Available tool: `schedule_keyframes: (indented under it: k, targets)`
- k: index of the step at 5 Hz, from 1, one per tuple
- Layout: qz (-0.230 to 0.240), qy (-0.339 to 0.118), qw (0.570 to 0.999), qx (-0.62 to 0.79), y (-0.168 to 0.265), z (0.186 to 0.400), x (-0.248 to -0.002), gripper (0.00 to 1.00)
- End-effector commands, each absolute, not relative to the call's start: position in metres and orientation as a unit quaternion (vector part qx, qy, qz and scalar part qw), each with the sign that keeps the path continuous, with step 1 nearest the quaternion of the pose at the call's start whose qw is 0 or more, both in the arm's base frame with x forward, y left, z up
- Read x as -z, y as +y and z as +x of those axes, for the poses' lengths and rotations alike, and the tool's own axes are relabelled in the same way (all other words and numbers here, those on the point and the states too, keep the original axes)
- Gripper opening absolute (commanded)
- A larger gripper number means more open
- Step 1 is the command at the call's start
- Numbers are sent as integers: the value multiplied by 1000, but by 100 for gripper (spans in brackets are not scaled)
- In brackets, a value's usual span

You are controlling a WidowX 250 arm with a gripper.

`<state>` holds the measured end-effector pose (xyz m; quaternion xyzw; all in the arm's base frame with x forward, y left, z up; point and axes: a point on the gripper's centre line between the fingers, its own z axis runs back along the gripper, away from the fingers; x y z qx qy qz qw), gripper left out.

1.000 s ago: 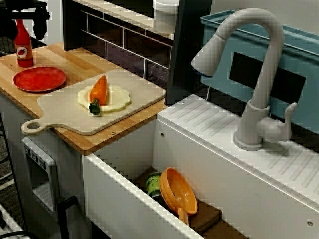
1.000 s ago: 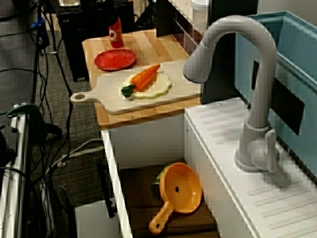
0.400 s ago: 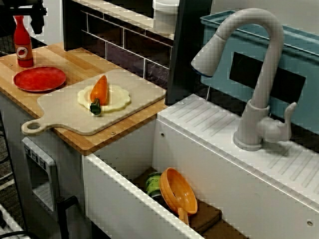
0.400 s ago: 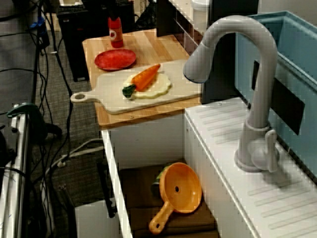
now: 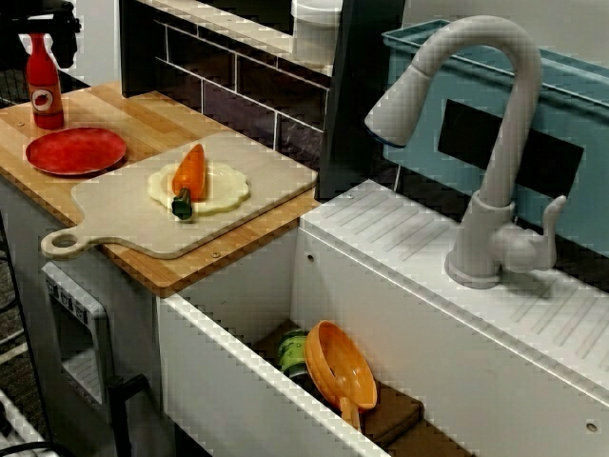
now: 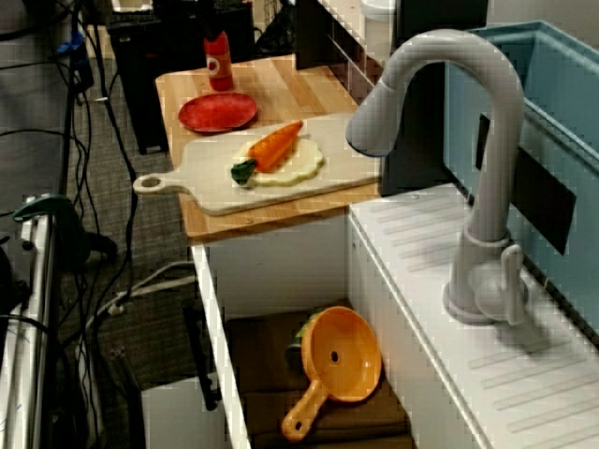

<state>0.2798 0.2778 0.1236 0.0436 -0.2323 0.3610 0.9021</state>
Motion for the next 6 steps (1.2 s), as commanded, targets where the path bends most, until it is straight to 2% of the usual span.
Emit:
schedule_keyframes:
  k: [1, 2, 6]
  targets:
    - [59, -267, 893, -357, 300, 275, -143, 100]
    - [59, -288, 884, -363, 307, 275, -145, 100]
    - [63, -298, 873, -380, 311, 291, -141, 100]
